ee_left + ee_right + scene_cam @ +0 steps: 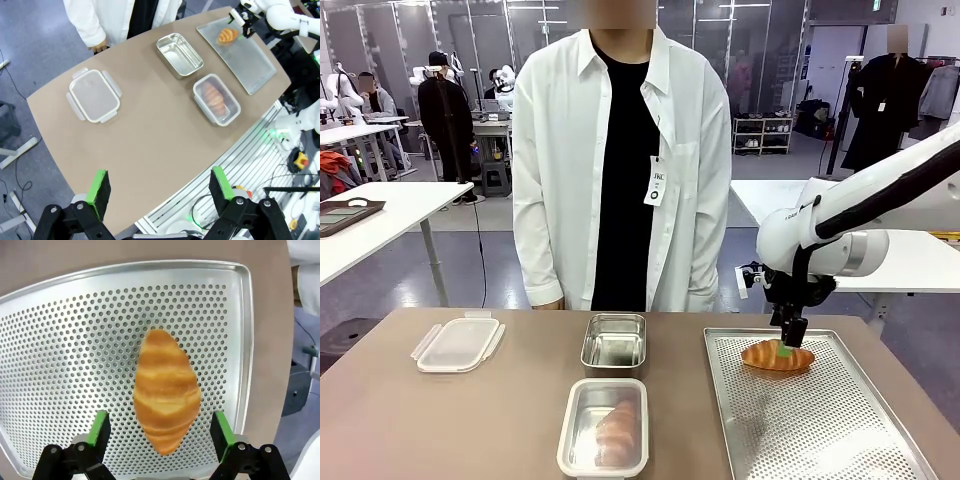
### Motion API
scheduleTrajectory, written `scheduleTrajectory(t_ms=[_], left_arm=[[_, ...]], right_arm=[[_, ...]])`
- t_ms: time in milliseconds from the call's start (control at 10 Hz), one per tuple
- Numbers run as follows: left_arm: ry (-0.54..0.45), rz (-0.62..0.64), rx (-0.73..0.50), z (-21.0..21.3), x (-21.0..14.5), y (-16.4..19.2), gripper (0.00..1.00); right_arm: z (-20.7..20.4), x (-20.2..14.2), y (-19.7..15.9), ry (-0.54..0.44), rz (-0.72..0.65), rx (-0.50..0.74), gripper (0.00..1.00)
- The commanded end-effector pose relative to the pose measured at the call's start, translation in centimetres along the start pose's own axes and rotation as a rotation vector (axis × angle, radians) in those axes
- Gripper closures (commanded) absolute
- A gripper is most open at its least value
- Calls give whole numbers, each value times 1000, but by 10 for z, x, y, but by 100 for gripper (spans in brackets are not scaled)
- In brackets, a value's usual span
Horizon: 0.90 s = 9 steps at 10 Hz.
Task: Place the bread into the airtight container.
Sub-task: Pick up a Butter Roll and place it into an empty Airtight Container.
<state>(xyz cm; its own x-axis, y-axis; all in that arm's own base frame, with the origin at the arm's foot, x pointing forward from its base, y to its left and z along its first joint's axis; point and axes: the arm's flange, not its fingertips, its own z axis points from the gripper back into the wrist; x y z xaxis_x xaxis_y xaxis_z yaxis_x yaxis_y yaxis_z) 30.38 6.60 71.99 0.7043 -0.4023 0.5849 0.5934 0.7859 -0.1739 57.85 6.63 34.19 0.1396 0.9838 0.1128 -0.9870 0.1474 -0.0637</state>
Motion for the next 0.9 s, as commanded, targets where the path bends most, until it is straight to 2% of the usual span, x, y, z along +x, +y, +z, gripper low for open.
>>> scheduleTrajectory(t_ms=[0, 800], left_arm=[[1, -15, -8, 1, 0, -1, 0], [1, -15, -8, 1, 0, -1, 0]], right_arm=[[-5, 4, -11, 30, -36, 34, 0], [-52, 0, -35, 93, -74, 128, 0]])
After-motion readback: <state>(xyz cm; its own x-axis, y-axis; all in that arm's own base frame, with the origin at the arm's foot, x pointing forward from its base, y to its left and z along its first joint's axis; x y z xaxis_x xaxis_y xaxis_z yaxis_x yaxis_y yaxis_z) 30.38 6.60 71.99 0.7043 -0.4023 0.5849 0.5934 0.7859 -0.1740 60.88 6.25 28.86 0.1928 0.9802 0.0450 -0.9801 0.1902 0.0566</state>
